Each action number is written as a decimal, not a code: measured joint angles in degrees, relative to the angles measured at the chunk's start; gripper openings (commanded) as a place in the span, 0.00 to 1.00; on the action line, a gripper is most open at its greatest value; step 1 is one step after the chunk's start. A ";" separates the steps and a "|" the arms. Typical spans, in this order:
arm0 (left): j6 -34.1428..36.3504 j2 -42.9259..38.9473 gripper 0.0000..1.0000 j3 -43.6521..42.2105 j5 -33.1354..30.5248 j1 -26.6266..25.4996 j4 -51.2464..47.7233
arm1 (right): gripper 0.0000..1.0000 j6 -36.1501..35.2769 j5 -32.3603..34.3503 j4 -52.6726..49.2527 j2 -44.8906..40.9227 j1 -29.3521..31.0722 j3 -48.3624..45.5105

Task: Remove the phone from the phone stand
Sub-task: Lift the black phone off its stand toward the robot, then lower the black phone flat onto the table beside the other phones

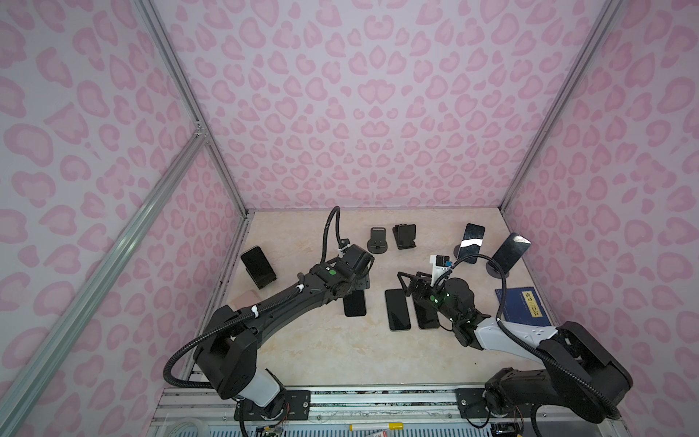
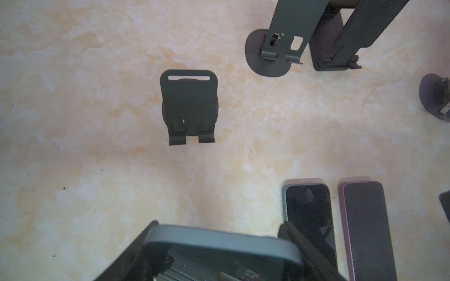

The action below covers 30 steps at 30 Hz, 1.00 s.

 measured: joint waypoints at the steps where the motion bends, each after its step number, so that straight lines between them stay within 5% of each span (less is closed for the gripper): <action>1: -0.04 0.52 0.62 0.00 0.39 -0.11 -0.44 | 0.94 0.07 0.00 0.07 -0.11 -0.15 -0.07; 30: -4.92 16.50 0.58 6.78 4.35 -5.20 -4.04 | 0.93 1.88 4.96 -2.19 -2.60 -0.90 -0.48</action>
